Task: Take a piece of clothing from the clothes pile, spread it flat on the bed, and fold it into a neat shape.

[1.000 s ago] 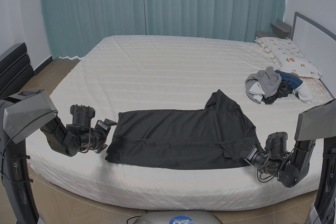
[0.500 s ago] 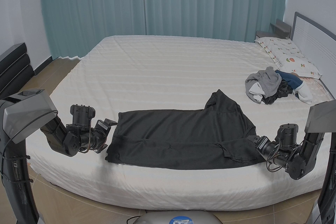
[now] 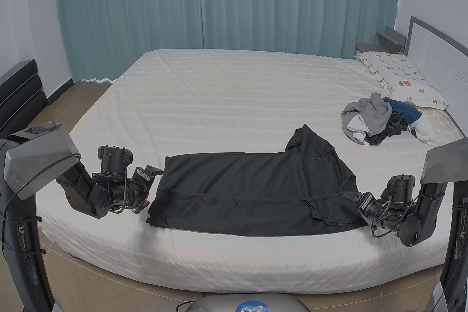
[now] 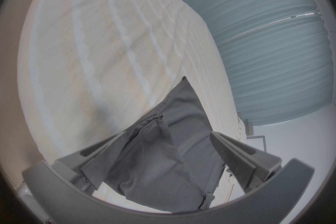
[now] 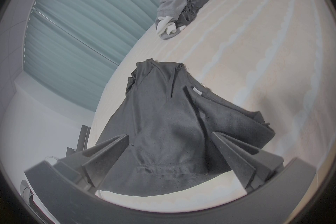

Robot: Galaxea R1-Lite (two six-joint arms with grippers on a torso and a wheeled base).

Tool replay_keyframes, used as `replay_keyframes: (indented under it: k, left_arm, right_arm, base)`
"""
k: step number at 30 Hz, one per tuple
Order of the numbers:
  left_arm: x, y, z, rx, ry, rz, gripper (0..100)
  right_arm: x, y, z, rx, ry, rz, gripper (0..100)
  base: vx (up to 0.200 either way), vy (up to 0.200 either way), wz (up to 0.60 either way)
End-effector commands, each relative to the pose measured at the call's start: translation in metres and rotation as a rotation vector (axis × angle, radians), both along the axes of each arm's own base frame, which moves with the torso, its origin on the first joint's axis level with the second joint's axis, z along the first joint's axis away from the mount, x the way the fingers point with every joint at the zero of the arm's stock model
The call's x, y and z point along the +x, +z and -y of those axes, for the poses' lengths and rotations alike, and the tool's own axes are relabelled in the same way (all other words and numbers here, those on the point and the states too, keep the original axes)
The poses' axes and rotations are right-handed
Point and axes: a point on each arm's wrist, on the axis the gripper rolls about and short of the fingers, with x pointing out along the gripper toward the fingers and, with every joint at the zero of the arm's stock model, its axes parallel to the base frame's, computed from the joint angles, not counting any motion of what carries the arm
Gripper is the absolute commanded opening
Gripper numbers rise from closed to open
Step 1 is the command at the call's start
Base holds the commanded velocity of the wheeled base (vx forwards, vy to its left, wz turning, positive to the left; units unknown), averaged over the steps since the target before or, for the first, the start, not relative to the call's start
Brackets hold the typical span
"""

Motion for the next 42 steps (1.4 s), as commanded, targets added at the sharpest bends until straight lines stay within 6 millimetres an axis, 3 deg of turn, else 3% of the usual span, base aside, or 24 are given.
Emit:
replay_keyframes:
  k: [1,2,22,23,29,39,42]
  left_arm:
    - [0.0,0.0,0.0,0.001,0.0,-0.001,100]
    - [0.0,0.0,0.0,-0.001,0.001,-0.001,100]
    - [0.001,0.0,0.0,-0.001,0.002,0.0,100]
    - [0.001,0.0,0.0,-0.001,0.002,0.0,100]
    - [0.001,0.0,0.0,0.0,0.003,0.003,100]
    - [0.001,0.001,-0.001,-0.005,0.009,0.004,100]
    - [-0.002,0.001,0.0,0.001,0.0,-0.006,100]
  right_arm:
    - [-0.001,-0.013,0.001,0.001,0.006,-0.038,100]
    - [-0.001,-0.014,0.0,0.0,0.008,-0.042,0]
    - [-0.003,-0.015,0.013,-0.015,-0.024,-0.05,0]
    - [-0.003,-0.015,0.013,-0.015,-0.024,-0.05,100]
    - [-0.002,-0.011,0.014,-0.021,-0.017,-0.019,100]
    - [0.005,0.017,0.044,0.098,-0.121,0.135,100]
    - [0.006,0.016,0.05,0.12,-0.135,0.159,100]
  base:
    - [0.0,0.0,0.0]
    - [0.0,0.0,0.0]
    - [0.0,0.0,0.0]
    - [0.0,0.0,0.0]
    - [0.0,0.0,0.0]
    - [0.0,0.0,0.0]
    - [0.0,0.0,0.0]
